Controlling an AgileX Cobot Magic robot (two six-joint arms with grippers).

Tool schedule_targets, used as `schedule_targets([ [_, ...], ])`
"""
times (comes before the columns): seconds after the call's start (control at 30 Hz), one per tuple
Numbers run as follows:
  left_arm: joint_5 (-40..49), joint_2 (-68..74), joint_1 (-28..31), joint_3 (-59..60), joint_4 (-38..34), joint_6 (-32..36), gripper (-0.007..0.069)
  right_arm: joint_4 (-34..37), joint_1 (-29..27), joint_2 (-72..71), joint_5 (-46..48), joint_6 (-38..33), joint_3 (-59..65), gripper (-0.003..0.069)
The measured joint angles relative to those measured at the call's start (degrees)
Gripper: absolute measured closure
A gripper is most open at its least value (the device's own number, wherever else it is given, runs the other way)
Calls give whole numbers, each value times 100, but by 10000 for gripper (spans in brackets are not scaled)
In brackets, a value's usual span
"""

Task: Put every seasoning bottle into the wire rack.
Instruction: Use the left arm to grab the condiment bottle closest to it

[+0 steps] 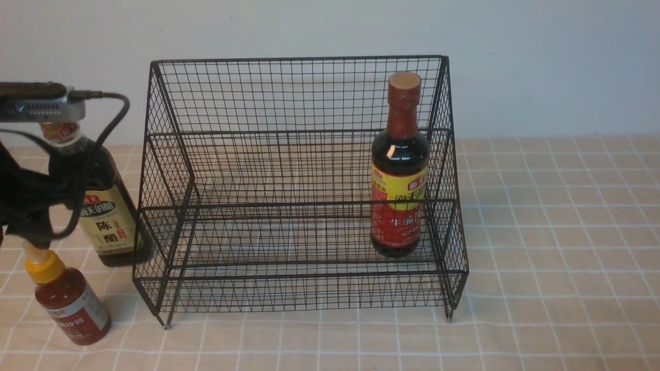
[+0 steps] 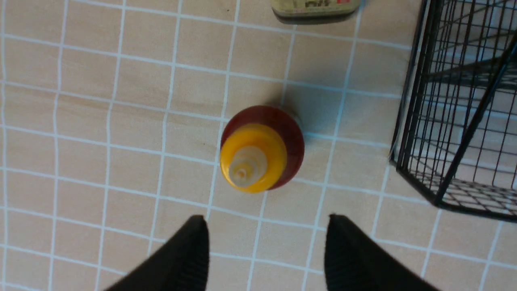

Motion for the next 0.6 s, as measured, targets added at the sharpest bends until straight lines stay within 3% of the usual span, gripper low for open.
schedule_targets([
  [0.13, 22, 411, 175, -358, -64, -196, 133, 0, 0, 0, 0, 0, 0, 672],
  [0.33, 22, 803, 648, -409, -247, -267, 113, 0, 0, 0, 0, 0, 0, 672],
  [0.6, 22, 1048, 685, -409, -503, 90, 113, 0, 0, 0, 0, 0, 0, 672],
])
